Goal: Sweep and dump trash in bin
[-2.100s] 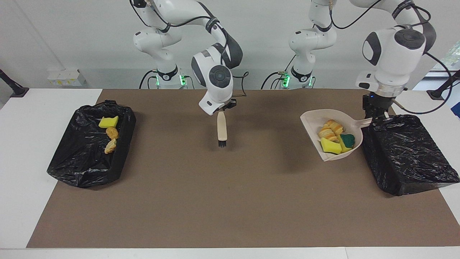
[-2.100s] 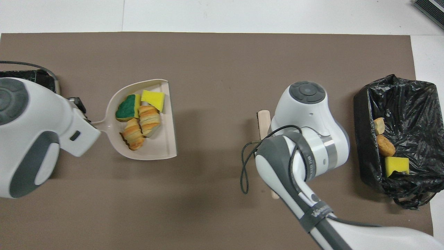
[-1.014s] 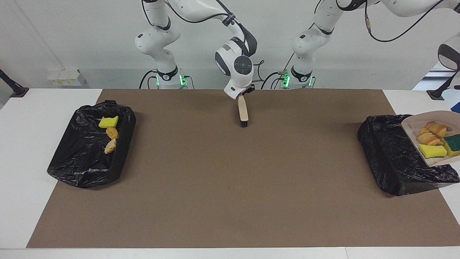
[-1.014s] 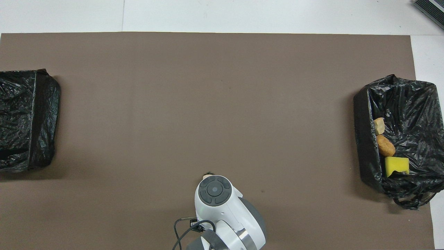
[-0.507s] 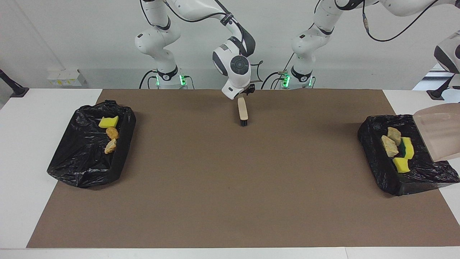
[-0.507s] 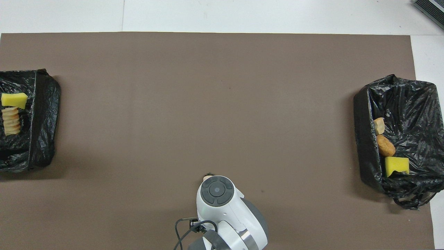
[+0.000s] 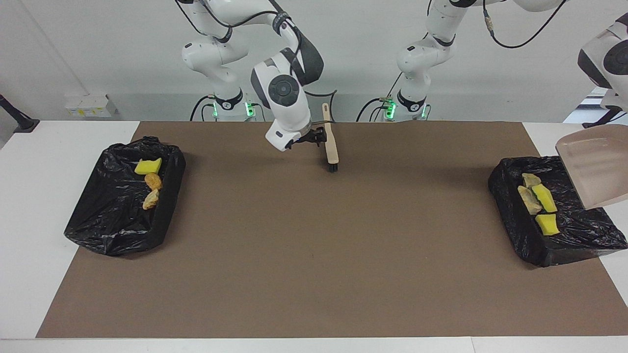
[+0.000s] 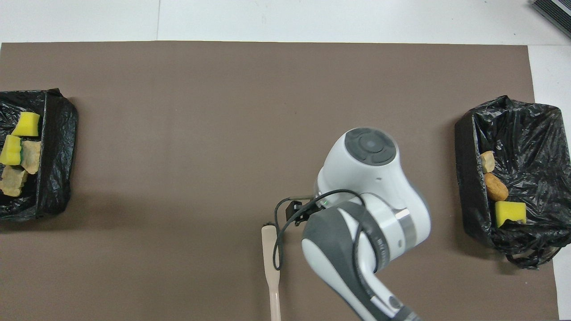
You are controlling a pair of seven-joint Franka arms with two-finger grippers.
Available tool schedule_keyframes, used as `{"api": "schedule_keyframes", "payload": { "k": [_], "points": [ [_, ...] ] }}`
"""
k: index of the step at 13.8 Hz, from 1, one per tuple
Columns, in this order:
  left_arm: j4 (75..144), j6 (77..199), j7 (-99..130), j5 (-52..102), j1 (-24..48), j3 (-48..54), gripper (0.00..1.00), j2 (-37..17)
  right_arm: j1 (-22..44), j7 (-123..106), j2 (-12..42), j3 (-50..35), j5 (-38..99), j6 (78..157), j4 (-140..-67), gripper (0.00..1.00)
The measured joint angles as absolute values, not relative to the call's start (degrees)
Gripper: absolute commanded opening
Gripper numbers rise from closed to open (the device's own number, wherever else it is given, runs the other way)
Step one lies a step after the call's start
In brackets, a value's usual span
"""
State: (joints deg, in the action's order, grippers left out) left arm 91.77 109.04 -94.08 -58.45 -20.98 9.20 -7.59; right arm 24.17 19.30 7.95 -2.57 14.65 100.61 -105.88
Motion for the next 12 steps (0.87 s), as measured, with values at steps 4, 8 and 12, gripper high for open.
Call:
{"api": "schedule_keyframes", "payload": {
  "k": [4,8,12],
  "points": [
    [97.6,98.5,-85.5,-51.0,-11.4,9.5,0.00,-4.4,15.8,7.2,8.0,-2.4,9.0,97.9,-101.5,1.00],
    [102.2,90.9,-71.5,-41.9,-1.9,9.7,0.00,-3.0,10.6,-0.1,8.0,-2.4,4.6,97.4,-99.3,1.00],
    [106.0,90.4,-53.3,-31.3,5.7,9.7,0.00,-3.1,3.4,-11.8,8.2,-2.3,1.1,97.4,-96.0,1.00]
  ]
}}
